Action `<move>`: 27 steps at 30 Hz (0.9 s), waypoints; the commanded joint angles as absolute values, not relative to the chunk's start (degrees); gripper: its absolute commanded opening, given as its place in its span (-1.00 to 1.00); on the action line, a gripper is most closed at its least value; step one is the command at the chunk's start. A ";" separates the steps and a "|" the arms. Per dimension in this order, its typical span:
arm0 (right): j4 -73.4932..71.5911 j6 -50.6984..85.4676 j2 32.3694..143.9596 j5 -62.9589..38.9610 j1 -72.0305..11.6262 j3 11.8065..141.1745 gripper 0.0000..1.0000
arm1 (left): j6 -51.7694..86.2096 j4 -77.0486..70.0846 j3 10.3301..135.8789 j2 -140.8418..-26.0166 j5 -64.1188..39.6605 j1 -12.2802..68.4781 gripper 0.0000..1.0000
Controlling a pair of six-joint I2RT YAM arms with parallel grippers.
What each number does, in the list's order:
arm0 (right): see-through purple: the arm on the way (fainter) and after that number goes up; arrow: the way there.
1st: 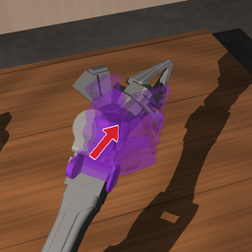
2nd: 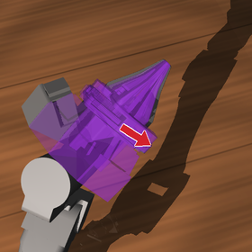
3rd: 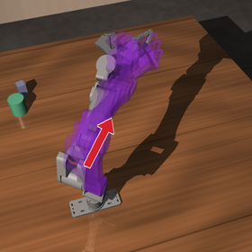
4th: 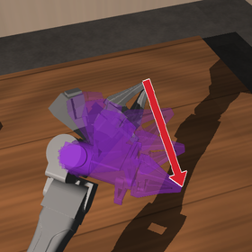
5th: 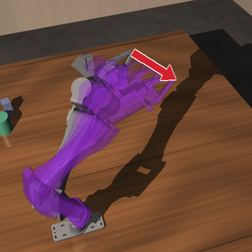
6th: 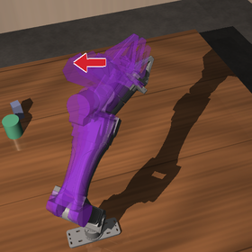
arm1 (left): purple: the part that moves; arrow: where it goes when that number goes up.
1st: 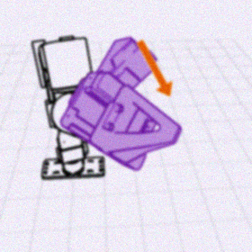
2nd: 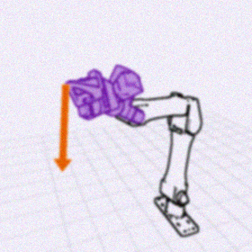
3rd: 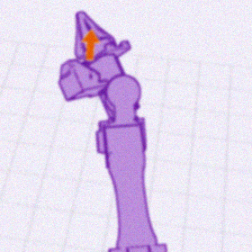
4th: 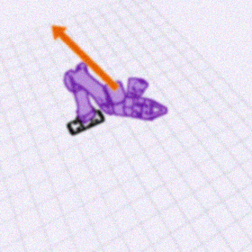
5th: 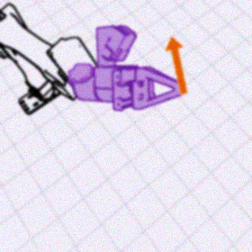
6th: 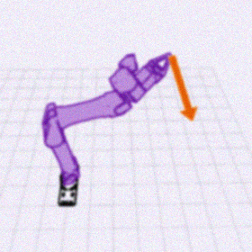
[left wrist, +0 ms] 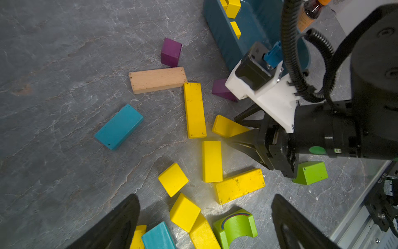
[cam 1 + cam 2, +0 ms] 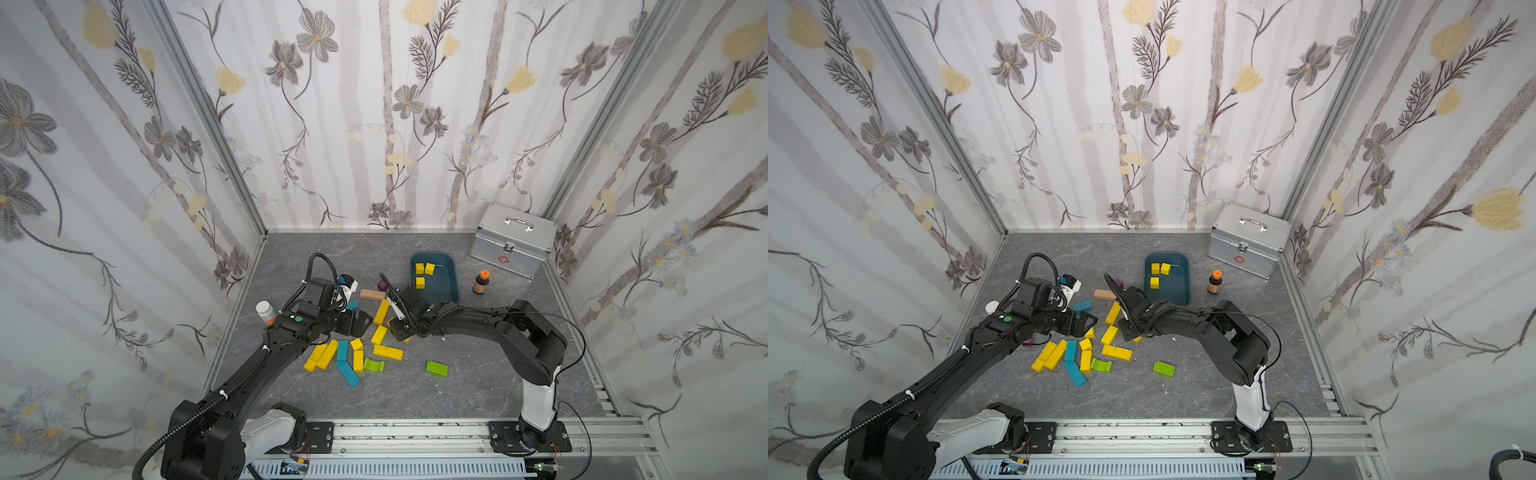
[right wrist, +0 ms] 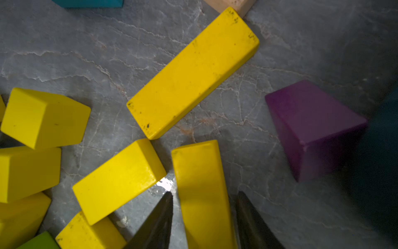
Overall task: Pick out the yellow building blocks
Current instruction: Pick up the building block from the center of the board.
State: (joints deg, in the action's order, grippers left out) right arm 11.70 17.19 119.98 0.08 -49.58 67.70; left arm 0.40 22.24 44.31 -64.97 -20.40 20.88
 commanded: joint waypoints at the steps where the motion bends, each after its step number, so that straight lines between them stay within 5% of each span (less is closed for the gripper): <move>1: 13.78 16.52 120.37 -0.81 -49.67 67.68 -0.03 | -0.59 20.80 44.20 -64.69 -19.55 20.91 0.93; 19: 18.35 16.17 120.42 8.90 -51.23 69.53 -0.21 | -0.81 20.04 44.87 -65.99 -18.21 20.81 0.94; 27: 14.01 16.70 116.76 4.88 -51.24 66.98 -0.47 | -1.06 19.58 44.82 -65.84 -17.32 20.51 0.94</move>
State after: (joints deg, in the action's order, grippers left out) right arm 16.86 16.67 118.41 7.01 -51.20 67.85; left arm -0.40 21.19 44.47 -66.06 -18.00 20.62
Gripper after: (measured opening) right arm 0.314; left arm 0.972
